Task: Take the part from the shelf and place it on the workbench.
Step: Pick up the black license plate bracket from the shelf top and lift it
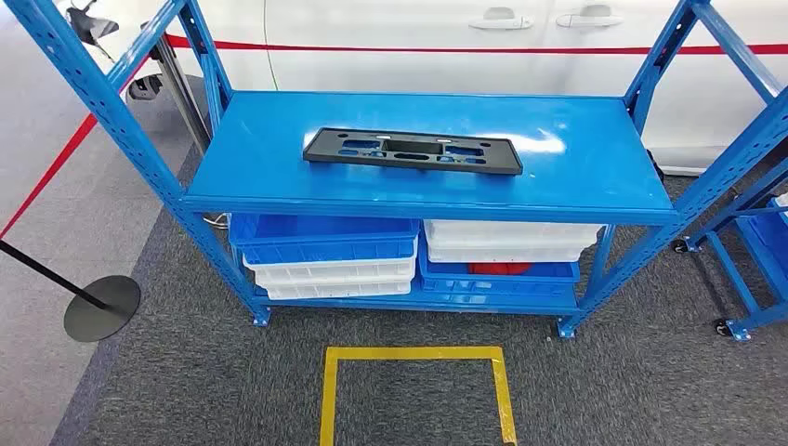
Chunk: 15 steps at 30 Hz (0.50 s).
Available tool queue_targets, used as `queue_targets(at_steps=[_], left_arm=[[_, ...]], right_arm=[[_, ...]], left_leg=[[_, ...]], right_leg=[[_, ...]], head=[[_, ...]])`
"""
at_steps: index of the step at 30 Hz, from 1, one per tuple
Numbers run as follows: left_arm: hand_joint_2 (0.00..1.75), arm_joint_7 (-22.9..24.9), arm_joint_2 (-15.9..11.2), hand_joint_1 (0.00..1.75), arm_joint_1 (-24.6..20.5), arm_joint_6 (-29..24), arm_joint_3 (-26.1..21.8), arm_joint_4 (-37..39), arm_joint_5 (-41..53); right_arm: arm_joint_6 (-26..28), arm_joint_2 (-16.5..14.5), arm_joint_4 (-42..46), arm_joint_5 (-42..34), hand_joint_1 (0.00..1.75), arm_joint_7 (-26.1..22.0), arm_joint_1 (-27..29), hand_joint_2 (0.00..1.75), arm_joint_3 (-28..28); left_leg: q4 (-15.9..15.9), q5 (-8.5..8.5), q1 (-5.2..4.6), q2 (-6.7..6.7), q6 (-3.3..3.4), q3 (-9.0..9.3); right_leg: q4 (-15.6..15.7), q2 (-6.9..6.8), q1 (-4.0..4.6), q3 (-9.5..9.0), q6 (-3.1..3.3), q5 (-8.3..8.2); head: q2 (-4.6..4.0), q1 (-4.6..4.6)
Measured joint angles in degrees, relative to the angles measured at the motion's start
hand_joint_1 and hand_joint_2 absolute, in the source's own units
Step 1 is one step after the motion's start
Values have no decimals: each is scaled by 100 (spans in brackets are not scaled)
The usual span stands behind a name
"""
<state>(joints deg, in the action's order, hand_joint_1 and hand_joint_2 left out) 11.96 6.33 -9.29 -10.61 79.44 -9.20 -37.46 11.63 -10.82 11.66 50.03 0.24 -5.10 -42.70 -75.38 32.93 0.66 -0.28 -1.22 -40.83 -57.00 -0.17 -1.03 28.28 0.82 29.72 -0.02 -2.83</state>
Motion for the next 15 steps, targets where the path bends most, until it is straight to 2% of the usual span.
queue_targets(at_steps=[2, 3, 4, 5, 6, 7, 9, 10, 11, 12, 13, 14, 15], left_arm=[[0, -7, -5, 0, 2, 10, 6, 0, 11], [0, -10, -9, 0, 4, 17, 11, 0, 20], [0, -13, -12, 0, 8, 25, 14, 0, 24], [0, -14, -14, 0, 7, 31, 16, 1, 25], [0, -16, -15, 0, 2, 35, 17, 1, 25], [0, -17, -17, 0, -2, 39, 18, 2, 23], [0, -23, -22, 0, -3, 40, 19, 4, 15], [0, -28, -25, 0, 3, 39, 19, 6, 9], [0, -34, -26, 0, 6, 39, 19, 7, -1], [0, -39, -27, 0, 5, 38, 19, 8, -11], [0, -45, -29, 0, 5, 38, 19, 9, -20], [0, -50, -29, 0, 8, 38, 19, 9, -28], [0, -55, -29, 0, 16, 38, 19, 9, -32]], right_arm=[[0, 0, -2, 0, 0, 0, 11, 0, -1], [0, -1, -3, 0, 0, -1, 18, 0, -1], [0, -1, -4, 0, 0, -2, 25, 0, -2], [0, -3, -6, 1, 0, -4, 19, 0, -3], [0, -6, -8, 3, 0, -7, 7, 0, -4], [-1, -10, -10, 8, 0, -9, -2, 0, -5], [-2, -17, -11, 25, 0, -9, -24, 0, -5], [-2, -20, -11, 33, 0, -8, -27, 0, -5], [-2, -20, -11, 39, 0, -7, -33, 0, -5], [-2, -20, -11, 44, 0, -7, -38, 0, -5], [-1, -20, -11, 48, 0, -6, -39, 0, -4], [-1, -20, -13, 51, 0, -4, -34, 0, -4], [1, -20, -14, 54, 0, 1, -22, 0, -4]], left_leg=[[333, -317, 14, 4, -14, 72], [703, -624, 26, 11, -25, 160], [1032, -842, 22, 21, -28, 275], [1322, -946, 5, 29, -11, 397], [1480, -939, -14, 34, 30, 476], [1524, -845, -36, 31, 88, 524], [1638, -737, -37, 7, 212, 629], [1701, -699, -29, -3, 261, 717], [1762, -661, -23, -8, 303, 823], [1825, -616, -18, -13, 337, 938], [1875, -561, -25, -14, 360, 1051], [1919, -498, -32, -22, 372, 1166], [1957, -425, -40, -38, 375, 1295]], right_leg=[[0, 3, -17, -104, -21, 75], [1, 4, -34, -207, -44, 152], [15, 7, -45, -296, -76, 226], [27, 12, -48, -360, -116, 288], [52, 14, -44, -403, -156, 336], [71, 14, -37, -436, -203, 351], [-24, 12, -40, -444, -282, 282], [-237, 11, -45, -354, -313, 187], [-561, 14, -49, -160, -329, 104], [-954, 15, -48, 115, -337, 78], [-1322, 16, -40, 418, -340, 140], [-1585, 17, -33, 701, -341, 300], [-1710, 16, -25, 929, -337, 499]], head=[[0, 1], [0, 1], [0, 1], [0, 1], [0, 0], [0, 0], [0, -1], [0, 0], [0, 1], [0, 2], [0, 2], [0, 2], [0, 2]])
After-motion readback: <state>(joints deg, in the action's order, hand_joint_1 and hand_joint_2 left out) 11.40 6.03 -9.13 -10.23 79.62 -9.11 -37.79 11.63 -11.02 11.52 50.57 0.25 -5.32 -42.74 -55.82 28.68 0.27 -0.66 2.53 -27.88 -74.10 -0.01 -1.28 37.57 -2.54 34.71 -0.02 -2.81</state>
